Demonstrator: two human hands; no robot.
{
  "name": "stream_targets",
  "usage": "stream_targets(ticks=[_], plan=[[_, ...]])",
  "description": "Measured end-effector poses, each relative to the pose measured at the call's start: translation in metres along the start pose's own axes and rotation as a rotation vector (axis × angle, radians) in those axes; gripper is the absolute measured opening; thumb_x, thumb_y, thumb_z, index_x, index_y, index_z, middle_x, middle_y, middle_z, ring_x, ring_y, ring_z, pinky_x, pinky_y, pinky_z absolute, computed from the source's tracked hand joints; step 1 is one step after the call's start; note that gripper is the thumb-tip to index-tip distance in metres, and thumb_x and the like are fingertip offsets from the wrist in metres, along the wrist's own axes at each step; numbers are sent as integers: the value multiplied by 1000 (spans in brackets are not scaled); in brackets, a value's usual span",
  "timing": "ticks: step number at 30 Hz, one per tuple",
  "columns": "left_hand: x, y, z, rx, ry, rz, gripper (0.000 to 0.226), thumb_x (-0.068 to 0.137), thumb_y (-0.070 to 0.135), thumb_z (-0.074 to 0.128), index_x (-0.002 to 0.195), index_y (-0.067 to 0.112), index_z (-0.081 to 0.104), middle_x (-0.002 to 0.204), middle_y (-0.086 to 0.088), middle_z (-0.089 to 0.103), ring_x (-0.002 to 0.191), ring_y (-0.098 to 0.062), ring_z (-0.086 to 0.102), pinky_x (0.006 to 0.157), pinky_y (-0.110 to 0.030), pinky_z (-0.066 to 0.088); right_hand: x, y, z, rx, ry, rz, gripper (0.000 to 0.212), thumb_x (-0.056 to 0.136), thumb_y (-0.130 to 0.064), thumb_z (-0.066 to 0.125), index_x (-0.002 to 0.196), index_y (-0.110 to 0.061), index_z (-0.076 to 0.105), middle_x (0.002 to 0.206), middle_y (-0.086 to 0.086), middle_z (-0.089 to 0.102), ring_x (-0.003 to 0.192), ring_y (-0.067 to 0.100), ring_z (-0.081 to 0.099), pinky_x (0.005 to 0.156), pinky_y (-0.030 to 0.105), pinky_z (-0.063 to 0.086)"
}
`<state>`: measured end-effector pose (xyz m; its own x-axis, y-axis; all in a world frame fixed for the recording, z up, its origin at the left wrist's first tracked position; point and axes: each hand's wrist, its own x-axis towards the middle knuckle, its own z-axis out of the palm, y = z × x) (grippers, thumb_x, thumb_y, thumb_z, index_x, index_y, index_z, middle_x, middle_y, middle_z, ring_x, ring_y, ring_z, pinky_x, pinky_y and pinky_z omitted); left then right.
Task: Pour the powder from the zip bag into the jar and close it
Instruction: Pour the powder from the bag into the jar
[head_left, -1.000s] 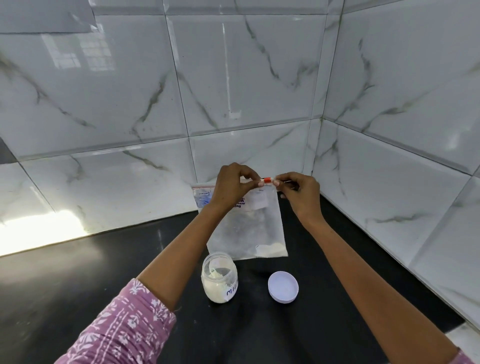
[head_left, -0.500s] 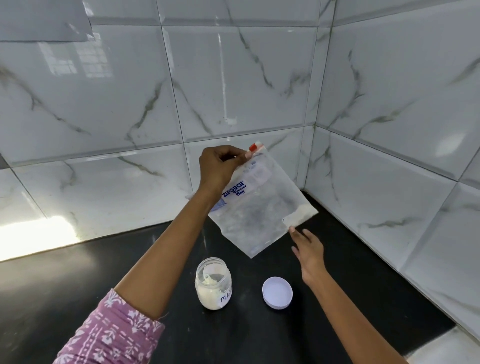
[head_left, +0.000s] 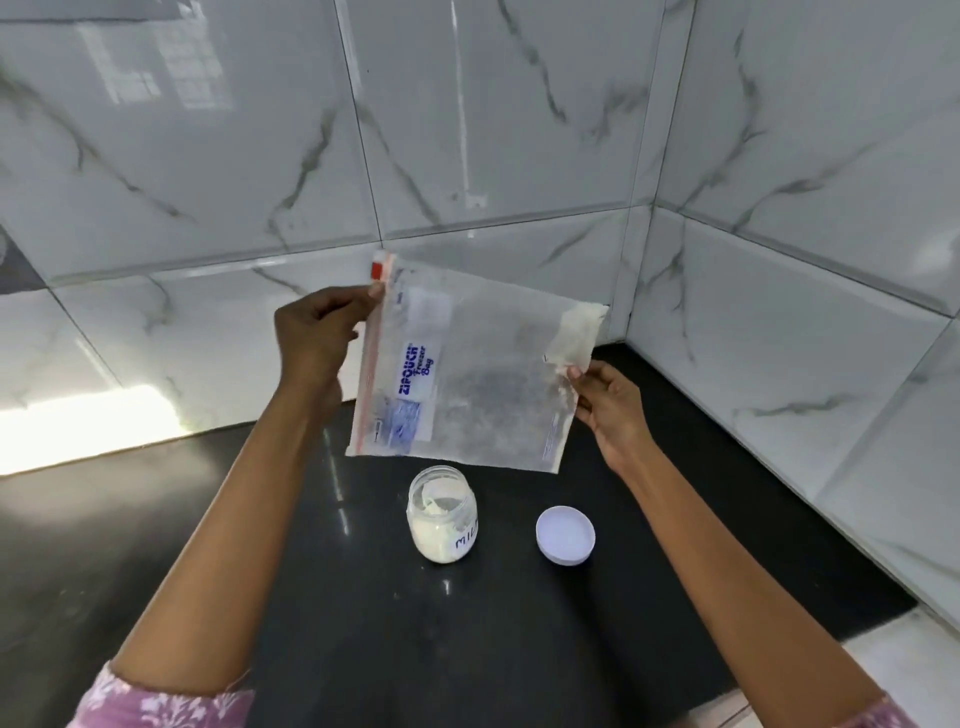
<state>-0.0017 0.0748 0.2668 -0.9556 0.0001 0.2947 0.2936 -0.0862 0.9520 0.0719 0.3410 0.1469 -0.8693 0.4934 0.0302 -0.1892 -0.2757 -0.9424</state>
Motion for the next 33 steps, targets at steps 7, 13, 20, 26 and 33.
stream_targets(ticks=[7, 13, 20, 26, 33], plan=[[-28, -34, -34, -52, 107, -148, 6, 80, 12, 73, 76, 15, 71, 62, 10, 71, 57, -3, 64, 53, -17, 50, 8, -4, 13, -52, -104, -35, 8, 86, -12, 64, 94, -13, 64, 87, 3, 71, 80, 13, 67, 80, 28, 55], [-39, -47, -38, -141, 186, -157, 5, 80, 5, 72, 81, 9, 71, 62, 8, 72, 60, -5, 66, 60, -15, 53, 13, 7, 18, -42, -179, -29, 15, 85, -11, 65, 100, -12, 63, 95, 6, 70, 86, 16, 66, 88, 35, 53], [-36, -50, -31, -123, 207, -150, 6, 78, 4, 73, 84, 6, 72, 61, 7, 71, 60, -6, 66, 62, -14, 53, 14, 8, 21, -26, -208, -36, 25, 87, -5, 61, 112, -7, 60, 100, 7, 69, 87, 14, 68, 78, 24, 58], [-28, -42, -13, -118, 168, -165, 15, 78, 7, 75, 91, 3, 72, 79, -8, 70, 70, -16, 66, 64, -15, 53, 17, 9, 10, 9, -137, -26, 22, 87, -2, 59, 109, -8, 62, 98, 5, 70, 87, 14, 69, 84, 29, 56], [-22, -37, 3, -146, 127, -192, 13, 79, 7, 74, 91, 2, 71, 78, -8, 70, 62, -8, 67, 61, -13, 53, 25, -10, -6, -11, -113, -68, 19, 85, -6, 63, 103, -14, 65, 97, 2, 72, 89, 14, 70, 78, 26, 58]])
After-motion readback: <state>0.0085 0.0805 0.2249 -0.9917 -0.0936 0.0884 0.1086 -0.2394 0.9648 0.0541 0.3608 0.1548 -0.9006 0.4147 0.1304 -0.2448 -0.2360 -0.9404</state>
